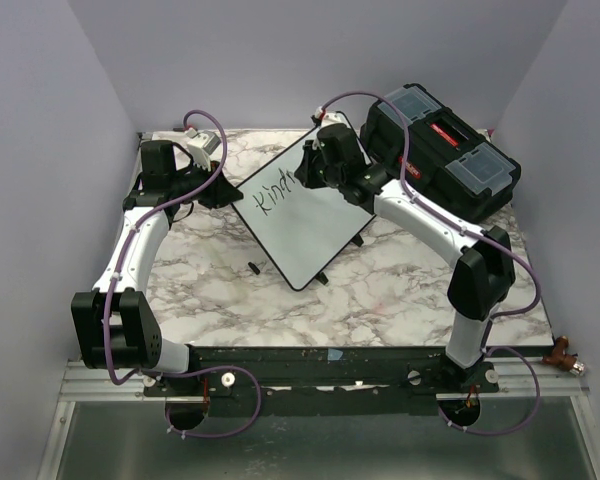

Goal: Write a sentence on the whiteboard

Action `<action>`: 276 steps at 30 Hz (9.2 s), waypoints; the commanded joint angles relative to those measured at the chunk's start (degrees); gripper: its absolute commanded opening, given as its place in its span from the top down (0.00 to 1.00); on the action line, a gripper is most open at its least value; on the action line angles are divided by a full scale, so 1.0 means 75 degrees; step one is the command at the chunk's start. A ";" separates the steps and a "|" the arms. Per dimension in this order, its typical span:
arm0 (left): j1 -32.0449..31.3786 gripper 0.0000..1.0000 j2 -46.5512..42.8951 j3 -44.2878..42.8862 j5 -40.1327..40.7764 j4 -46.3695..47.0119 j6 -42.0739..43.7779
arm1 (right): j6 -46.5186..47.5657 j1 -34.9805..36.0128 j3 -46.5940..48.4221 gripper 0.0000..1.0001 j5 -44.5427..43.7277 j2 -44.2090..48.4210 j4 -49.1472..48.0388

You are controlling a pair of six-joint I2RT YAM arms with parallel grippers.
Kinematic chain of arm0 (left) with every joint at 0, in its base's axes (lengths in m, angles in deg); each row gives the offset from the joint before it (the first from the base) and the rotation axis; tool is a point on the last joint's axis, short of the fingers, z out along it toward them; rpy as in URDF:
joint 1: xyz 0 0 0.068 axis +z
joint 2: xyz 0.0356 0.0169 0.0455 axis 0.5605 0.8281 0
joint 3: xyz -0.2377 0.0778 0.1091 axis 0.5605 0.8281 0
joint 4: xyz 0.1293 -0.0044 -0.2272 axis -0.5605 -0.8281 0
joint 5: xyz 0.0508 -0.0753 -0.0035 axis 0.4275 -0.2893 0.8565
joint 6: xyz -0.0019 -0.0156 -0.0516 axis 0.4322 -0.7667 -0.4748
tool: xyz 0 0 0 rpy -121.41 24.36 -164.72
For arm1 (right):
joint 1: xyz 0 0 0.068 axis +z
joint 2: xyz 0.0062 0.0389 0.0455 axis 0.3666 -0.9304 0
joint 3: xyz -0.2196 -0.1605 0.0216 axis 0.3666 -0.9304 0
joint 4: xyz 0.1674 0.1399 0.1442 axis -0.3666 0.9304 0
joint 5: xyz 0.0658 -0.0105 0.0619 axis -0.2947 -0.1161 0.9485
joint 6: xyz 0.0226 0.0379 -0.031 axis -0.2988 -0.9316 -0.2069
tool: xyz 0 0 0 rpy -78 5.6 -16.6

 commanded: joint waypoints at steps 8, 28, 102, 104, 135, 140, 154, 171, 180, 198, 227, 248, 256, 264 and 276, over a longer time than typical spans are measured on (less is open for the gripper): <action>-0.0095 1.00 -0.0296 -0.0117 0.0103 0.0271 0.0725 | -0.0035 0.0006 0.0529 0.99 -0.0759 -0.0449 0.0667; -0.0095 1.00 -0.0306 -0.0164 0.0125 0.0233 0.0749 | -0.0084 0.0006 -0.0496 0.99 -0.0409 0.0279 0.0675; -0.0454 1.00 -0.0586 -0.0105 0.0221 0.0182 0.0889 | 0.0289 -0.0256 0.0736 0.99 -0.0682 -0.0245 0.0673; -0.0452 1.00 -0.0559 -0.0118 0.0215 0.0174 0.0885 | 0.0295 -0.0254 0.0683 0.99 -0.0580 -0.0223 0.0687; -0.0449 1.00 -0.0678 0.0056 0.0488 0.0189 0.0913 | 0.0296 -0.0273 -0.0109 0.99 -0.1268 0.0206 0.0843; -0.0448 1.00 -0.0689 0.0121 0.0541 0.0174 0.0913 | 0.0382 -0.0380 0.0324 0.99 -0.1477 0.0085 0.1027; -0.0456 1.00 -0.0918 0.0478 0.0831 0.0397 0.0560 | 0.0008 -0.0390 -0.0971 0.99 -0.1009 0.1649 0.0455; -0.0436 1.00 -0.1927 0.1743 0.1229 0.1295 0.0124 | -0.0287 -0.0383 -0.2029 0.99 -0.0833 0.2584 0.0113; -0.0442 0.93 -0.1887 0.1723 0.1182 0.1212 0.0110 | -0.0268 -0.0381 -0.2120 0.99 -0.0826 0.2643 0.0086; -0.0428 0.73 -0.1249 0.1498 0.0786 0.1144 0.0195 | -0.0296 -0.0738 -0.1037 0.99 -0.0234 0.1663 -0.0167; -0.0443 0.64 -0.1757 0.2401 0.1286 0.1921 0.0013 | -0.0525 -0.0946 -0.1574 1.00 0.0176 0.1552 -0.0482; -0.0434 0.56 -0.1912 0.1950 0.1438 0.1675 -0.0147 | -0.0654 -0.0964 -0.2119 0.99 0.0317 0.1749 -0.0648; -0.0426 0.51 -0.1135 0.0721 0.1363 0.1073 -0.0170 | -0.0598 -0.0960 -0.2167 0.99 0.0201 0.1913 -0.0607; -0.0423 0.41 0.0267 -0.0523 0.0283 0.0735 -0.0452 | -0.0514 -0.0968 -0.2149 0.99 0.0118 0.2061 -0.0502; -0.0500 0.45 0.2548 -0.2435 -0.0526 0.0284 -0.1204 | -0.0515 -0.0979 -0.2108 0.99 0.0097 0.2279 -0.0392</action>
